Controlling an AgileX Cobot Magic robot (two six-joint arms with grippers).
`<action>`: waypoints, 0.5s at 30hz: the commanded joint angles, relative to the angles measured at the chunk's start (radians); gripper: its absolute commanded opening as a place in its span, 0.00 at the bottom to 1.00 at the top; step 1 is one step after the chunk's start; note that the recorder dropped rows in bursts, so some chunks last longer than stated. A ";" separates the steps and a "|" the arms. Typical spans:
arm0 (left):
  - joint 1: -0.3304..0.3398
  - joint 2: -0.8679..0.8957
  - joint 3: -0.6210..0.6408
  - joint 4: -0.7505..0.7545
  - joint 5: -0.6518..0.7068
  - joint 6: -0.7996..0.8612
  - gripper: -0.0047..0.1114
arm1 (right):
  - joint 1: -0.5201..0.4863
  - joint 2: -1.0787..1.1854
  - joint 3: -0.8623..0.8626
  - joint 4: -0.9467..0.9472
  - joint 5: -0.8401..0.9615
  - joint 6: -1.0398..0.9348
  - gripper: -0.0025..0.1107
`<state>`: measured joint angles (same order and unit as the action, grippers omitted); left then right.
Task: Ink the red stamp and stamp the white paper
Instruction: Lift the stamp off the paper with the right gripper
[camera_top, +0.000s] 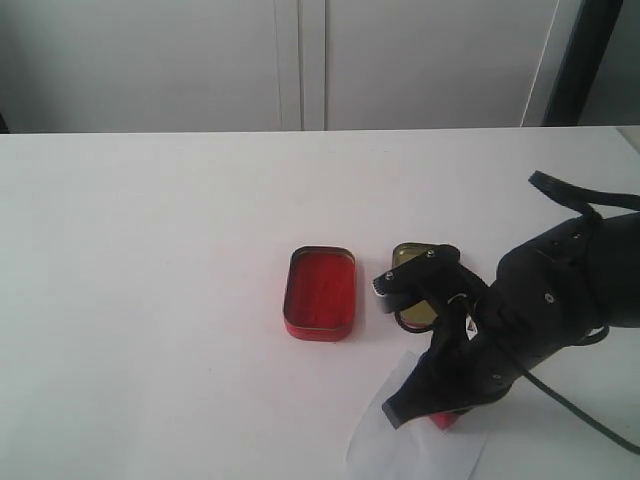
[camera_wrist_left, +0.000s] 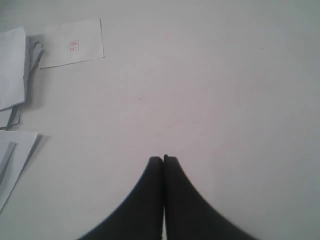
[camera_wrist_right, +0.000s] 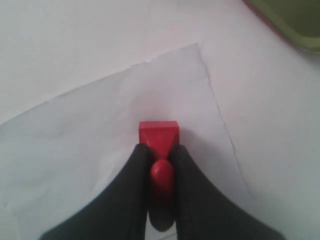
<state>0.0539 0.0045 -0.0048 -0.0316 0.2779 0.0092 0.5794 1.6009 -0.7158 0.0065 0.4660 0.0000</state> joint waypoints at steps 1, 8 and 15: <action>-0.006 -0.005 0.005 -0.005 -0.001 -0.009 0.04 | -0.001 -0.024 -0.006 -0.006 -0.017 0.000 0.02; -0.006 -0.005 0.005 -0.005 -0.001 -0.009 0.04 | -0.001 -0.101 -0.039 -0.006 0.023 0.000 0.02; -0.006 -0.005 0.005 -0.005 -0.001 -0.009 0.04 | -0.001 -0.122 -0.091 -0.006 0.095 0.000 0.02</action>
<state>0.0539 0.0045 -0.0048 -0.0316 0.2779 0.0092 0.5794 1.4902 -0.7842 0.0065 0.5341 0.0000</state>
